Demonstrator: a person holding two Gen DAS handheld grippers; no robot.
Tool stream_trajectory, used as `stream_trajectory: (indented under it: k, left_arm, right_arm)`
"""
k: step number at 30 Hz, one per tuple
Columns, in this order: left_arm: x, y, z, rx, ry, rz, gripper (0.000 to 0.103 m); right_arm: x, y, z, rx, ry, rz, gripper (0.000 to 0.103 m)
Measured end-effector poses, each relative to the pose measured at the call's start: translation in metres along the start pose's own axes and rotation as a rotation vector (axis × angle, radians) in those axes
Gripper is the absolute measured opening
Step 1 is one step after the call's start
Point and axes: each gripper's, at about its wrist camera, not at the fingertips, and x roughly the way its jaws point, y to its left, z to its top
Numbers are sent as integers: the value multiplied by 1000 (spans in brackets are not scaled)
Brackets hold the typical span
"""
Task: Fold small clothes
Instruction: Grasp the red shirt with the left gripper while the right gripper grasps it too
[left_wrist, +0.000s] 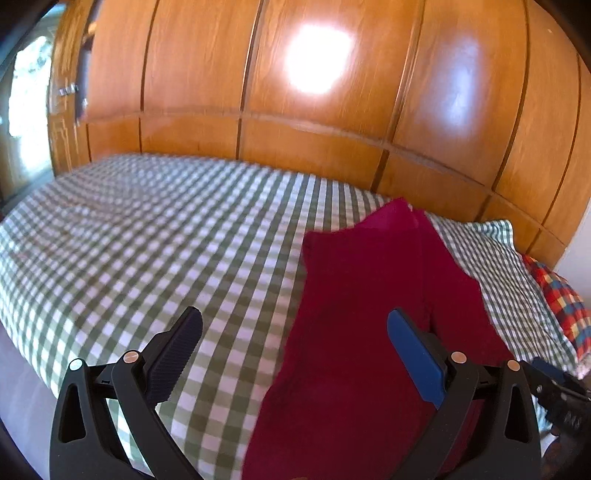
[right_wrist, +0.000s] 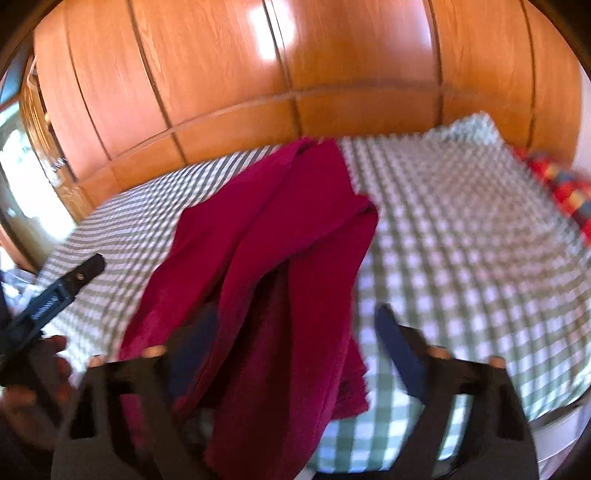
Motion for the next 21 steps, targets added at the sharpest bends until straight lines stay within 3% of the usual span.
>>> stream_trajectory:
  k: [3, 7, 12, 14, 16, 18, 20, 21]
  left_arm:
    - [5, 13, -5, 0, 44, -17, 99]
    - [3, 29, -16, -29, 68, -56, 99]
    - [0, 31, -29, -11, 118, -158, 89]
    - [2, 25, -36, 32, 153, -191, 82]
    - [6, 16, -47, 97, 196, -218, 74]
    - [10, 15, -56, 120, 228, -232, 74]
    - [13, 18, -64, 112, 261, -257, 67]
    - [16, 18, -69, 100, 285, -273, 53]
  right_arm:
    - [8, -8, -4, 55, 81, 117, 56]
    - [10, 3, -4, 69, 111, 225, 56]
    - [-1, 18, 10, 18, 50, 200, 56]
    - [6, 30, 10, -19, 127, 265, 55]
    - [17, 44, 4, -72, 200, 264, 47]
    - [32, 55, -6, -109, 291, 238, 41]
    - [49, 58, -18, -96, 379, 286, 36]
    - [57, 58, -22, -85, 411, 299, 31]
